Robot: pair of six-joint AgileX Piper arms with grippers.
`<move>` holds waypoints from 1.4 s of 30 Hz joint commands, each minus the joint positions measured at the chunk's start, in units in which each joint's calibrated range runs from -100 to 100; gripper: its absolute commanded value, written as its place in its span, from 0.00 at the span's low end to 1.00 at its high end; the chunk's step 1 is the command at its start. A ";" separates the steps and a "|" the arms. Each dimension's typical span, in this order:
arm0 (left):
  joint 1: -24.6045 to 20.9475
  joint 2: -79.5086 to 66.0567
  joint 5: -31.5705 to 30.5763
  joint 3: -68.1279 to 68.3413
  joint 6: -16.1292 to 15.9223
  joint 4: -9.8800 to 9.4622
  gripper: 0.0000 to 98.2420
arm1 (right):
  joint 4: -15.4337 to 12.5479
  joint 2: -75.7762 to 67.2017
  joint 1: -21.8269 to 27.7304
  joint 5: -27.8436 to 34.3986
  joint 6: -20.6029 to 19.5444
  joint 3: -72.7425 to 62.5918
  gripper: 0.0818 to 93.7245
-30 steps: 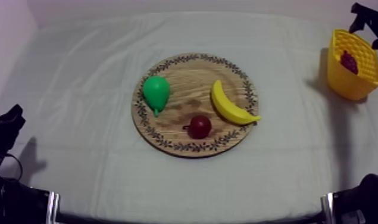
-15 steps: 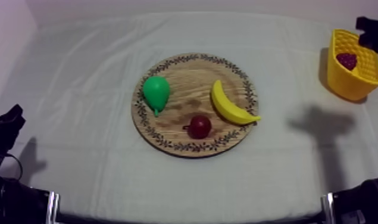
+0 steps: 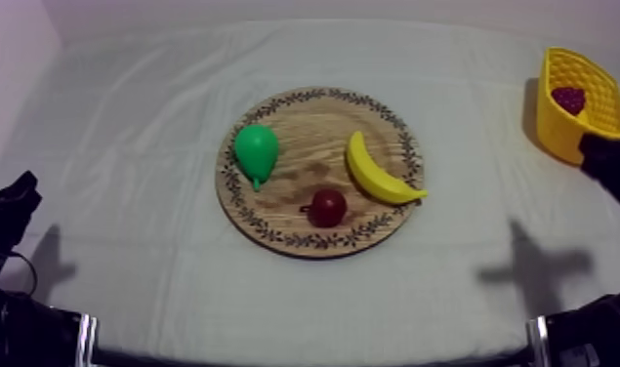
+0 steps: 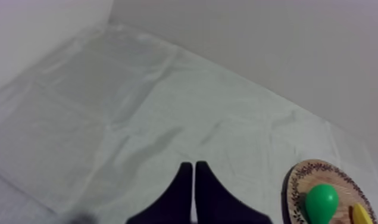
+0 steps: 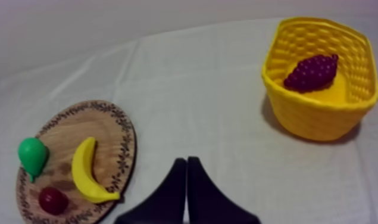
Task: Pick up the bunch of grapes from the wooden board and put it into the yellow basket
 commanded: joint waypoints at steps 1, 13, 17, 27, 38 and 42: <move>-0.03 0.05 -0.01 0.00 0.00 0.01 0.00 | -0.79 -5.69 0.37 -1.90 0.93 9.66 0.00; -0.03 0.05 -0.01 0.00 -0.01 0.01 0.00 | -8.17 -13.11 3.76 -0.11 11.67 13.72 0.00; -0.03 0.05 -0.01 0.00 -0.01 0.01 0.00 | -8.39 -14.88 3.41 -0.10 16.82 13.77 0.00; -0.03 0.05 -0.01 0.00 -0.01 0.01 0.00 | -8.50 -16.74 4.07 0.47 18.79 13.78 0.00; -0.03 0.05 -0.01 0.00 -0.02 0.01 0.00 | -8.51 -16.80 4.24 0.50 18.81 13.78 0.00; -0.03 0.05 -0.01 0.00 0.00 0.01 0.00 | -8.51 -16.80 4.25 0.50 18.81 13.78 0.00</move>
